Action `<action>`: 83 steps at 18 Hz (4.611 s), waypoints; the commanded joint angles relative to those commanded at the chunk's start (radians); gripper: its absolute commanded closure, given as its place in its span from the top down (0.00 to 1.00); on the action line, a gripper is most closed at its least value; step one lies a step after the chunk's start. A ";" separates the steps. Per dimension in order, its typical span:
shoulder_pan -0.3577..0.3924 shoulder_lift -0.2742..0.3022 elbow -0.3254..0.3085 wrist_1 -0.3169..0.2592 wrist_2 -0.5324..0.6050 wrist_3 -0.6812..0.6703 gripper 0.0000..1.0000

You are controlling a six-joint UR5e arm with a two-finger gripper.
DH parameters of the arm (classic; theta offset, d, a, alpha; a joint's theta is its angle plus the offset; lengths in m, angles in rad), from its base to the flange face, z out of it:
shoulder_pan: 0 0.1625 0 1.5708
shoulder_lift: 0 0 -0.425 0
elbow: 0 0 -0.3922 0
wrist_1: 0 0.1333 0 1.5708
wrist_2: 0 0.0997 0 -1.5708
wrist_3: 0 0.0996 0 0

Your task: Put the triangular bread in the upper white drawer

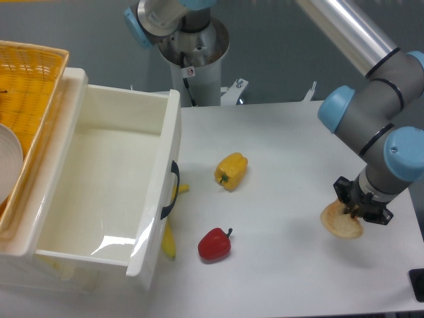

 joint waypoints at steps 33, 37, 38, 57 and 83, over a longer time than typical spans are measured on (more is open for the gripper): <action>-0.351 0.437 -0.073 -0.103 -0.324 -0.572 0.00; -0.413 0.474 -0.147 -0.022 -0.324 -0.623 0.00; -0.423 0.477 -0.156 -0.018 -0.324 -0.623 0.00; -0.523 0.439 -0.268 0.006 -0.316 -0.623 0.42; -0.341 0.434 -0.235 0.149 -0.324 -0.716 1.00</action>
